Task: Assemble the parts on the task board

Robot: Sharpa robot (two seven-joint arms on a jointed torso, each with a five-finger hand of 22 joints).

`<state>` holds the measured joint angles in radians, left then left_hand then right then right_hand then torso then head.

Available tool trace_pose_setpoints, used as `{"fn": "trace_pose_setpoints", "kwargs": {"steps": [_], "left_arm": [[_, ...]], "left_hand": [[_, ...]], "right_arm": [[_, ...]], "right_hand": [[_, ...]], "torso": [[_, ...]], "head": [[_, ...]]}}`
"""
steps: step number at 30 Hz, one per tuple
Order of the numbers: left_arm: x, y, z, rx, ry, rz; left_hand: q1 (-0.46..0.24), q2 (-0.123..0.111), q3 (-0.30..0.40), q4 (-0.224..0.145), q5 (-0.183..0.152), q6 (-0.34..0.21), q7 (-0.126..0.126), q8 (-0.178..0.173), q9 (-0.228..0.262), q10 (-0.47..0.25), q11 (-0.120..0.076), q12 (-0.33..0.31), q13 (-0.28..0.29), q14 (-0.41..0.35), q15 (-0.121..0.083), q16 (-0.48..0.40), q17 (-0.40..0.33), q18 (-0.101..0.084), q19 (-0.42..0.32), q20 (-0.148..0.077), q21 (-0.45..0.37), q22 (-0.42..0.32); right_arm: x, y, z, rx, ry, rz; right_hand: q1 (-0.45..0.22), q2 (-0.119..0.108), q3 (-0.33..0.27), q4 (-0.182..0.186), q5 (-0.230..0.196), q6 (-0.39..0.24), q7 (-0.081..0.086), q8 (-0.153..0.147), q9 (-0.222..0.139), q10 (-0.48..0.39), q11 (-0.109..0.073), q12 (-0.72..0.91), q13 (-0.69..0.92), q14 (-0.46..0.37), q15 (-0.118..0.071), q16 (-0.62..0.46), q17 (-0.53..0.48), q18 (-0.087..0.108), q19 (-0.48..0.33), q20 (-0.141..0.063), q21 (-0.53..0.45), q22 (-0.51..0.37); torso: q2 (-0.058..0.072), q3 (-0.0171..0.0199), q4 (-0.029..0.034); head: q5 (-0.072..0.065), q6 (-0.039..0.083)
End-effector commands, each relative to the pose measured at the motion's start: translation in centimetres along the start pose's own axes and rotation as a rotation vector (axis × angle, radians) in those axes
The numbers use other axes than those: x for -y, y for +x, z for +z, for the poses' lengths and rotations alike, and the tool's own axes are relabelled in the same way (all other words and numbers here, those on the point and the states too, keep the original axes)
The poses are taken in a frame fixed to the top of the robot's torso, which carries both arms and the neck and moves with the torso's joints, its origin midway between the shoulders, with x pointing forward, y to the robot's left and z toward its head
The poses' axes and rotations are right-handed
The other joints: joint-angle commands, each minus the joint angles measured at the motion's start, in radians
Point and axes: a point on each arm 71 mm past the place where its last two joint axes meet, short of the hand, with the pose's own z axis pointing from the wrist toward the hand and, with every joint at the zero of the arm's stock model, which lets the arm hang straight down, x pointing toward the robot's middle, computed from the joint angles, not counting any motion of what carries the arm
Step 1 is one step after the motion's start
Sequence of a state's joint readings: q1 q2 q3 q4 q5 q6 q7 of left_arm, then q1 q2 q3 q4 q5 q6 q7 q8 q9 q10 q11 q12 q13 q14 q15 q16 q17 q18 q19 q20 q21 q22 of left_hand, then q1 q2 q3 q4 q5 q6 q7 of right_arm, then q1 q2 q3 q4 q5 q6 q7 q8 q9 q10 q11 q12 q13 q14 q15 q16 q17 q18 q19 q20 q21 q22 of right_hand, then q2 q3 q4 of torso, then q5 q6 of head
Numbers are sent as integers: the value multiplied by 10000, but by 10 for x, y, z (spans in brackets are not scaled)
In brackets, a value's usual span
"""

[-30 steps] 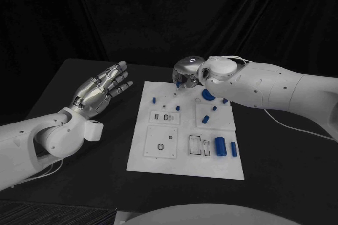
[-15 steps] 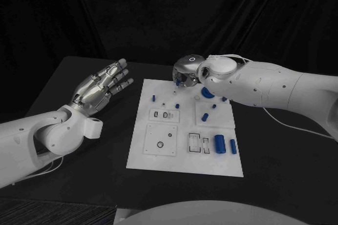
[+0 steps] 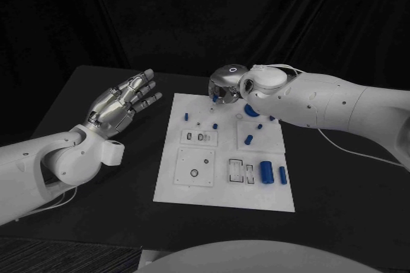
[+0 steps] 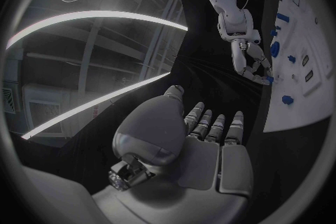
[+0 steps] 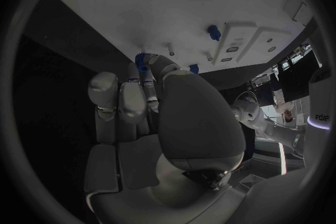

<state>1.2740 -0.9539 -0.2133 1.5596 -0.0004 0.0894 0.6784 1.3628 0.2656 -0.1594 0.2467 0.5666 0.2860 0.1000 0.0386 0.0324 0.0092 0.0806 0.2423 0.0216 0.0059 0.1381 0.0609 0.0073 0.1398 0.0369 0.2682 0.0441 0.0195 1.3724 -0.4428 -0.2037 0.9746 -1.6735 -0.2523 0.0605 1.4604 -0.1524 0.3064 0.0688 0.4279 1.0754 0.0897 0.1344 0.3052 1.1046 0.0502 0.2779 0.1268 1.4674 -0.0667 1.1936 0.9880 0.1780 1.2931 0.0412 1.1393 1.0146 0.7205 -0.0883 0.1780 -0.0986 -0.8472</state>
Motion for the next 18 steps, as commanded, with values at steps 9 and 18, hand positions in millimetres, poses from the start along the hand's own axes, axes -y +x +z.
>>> {"fn": "trace_pose_setpoints", "kwargs": {"steps": [9, 18], "left_arm": [[2, 1, 2, -232, 263, -132], [1, 2, 2, -299, 196, -107]], "left_hand": [[65, 8, 243, -90, 136, 554, 96, 89, 97, 97, 8, -51, 100, 34, 94, -18, 58, 400, 63, 54, 20, 38], [96, 13, 278, -122, 171, 800, 157, 144, 120, 100, 62, -36, 102, 37, 89, -5, 60, 401, 85, 73, 43, 48]], "right_arm": [[-2, 6, -2, -227, 133, 460], [1, 11, -2, -694, 407, 555]], "right_hand": [[87, 310, 444, -118, -91, -110, 67, -114, 241, 300, -96, -201, 1, -162, 62, -59, -145, -534, -201, 71, 143, 50], [7, 282, 467, -116, -225, -386, 101, -317, 237, 53, -27, -467, -64, -344, 127, -284, -407, -497, -422, 130, -42, -74]], "torso": [[-13, -5, -12], [-13, -5, -6]], "head": [[-39, -46], [-61, -71]]}}
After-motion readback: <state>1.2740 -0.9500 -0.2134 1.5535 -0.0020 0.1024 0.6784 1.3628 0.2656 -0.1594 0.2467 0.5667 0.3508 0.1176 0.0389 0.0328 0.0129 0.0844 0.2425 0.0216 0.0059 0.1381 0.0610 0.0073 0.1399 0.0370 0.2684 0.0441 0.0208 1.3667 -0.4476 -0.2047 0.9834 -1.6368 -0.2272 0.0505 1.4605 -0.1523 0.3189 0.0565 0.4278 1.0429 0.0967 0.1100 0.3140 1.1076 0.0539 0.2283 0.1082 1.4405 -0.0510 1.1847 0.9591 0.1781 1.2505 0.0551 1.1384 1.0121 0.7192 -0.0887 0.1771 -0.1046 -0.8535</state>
